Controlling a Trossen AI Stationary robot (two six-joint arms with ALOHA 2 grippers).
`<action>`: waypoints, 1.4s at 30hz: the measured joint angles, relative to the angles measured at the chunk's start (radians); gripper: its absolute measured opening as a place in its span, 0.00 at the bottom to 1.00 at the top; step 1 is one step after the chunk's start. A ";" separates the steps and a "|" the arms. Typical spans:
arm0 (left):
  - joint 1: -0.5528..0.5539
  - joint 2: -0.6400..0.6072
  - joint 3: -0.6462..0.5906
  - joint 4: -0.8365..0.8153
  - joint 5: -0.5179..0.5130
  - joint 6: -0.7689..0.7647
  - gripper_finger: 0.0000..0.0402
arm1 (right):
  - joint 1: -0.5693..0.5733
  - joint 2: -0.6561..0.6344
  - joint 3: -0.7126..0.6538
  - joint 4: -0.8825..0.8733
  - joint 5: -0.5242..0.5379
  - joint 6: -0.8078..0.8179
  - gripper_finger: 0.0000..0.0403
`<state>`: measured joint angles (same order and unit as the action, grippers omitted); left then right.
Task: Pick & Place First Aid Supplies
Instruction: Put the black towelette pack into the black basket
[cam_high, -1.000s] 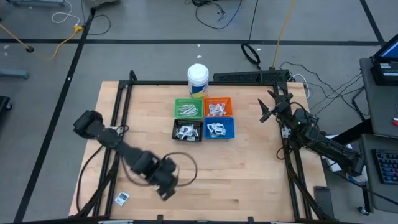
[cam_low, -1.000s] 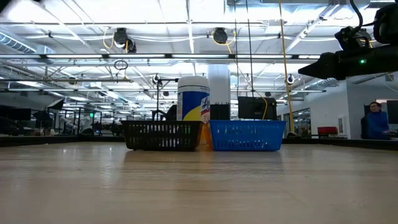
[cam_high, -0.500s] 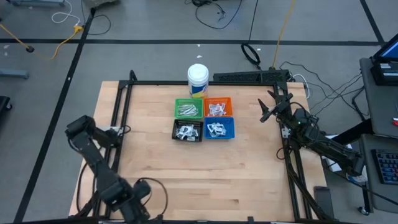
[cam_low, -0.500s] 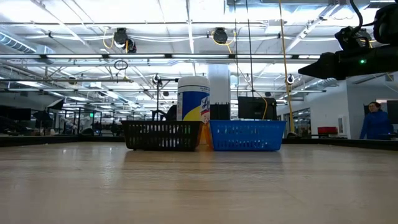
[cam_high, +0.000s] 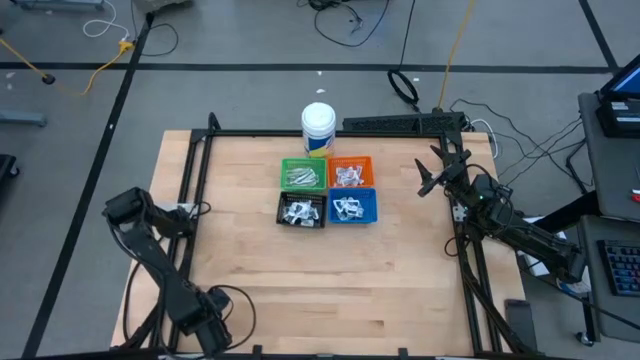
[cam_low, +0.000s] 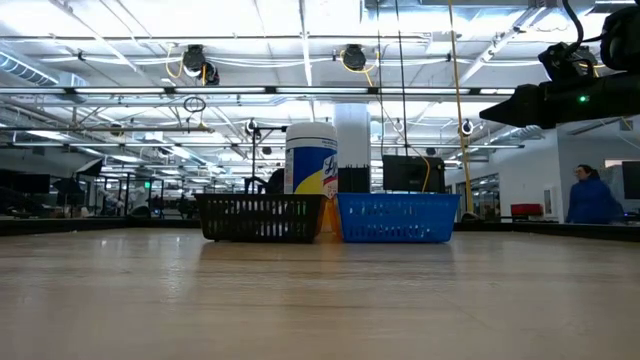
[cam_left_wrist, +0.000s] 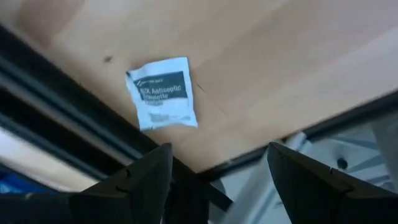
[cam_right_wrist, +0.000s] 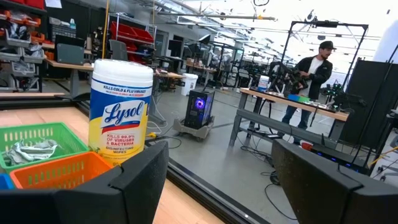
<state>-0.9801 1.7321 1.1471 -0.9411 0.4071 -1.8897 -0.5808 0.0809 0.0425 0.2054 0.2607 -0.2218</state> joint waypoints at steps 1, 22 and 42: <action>-0.004 0.000 -0.025 0.030 0.006 0.003 0.67 | 0.000 0.000 0.000 0.000 0.000 0.000 0.69; 0.000 -0.002 -0.280 0.343 0.103 0.258 0.61 | 0.000 0.000 0.000 0.000 0.000 0.000 0.69; 0.194 -0.064 -0.276 0.257 0.008 0.594 0.03 | 0.000 0.000 0.000 0.000 0.000 0.000 0.69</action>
<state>-0.7860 1.6678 0.8715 -0.6836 0.4150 -1.2961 -0.5811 0.0811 0.0429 0.2058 0.2606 -0.2218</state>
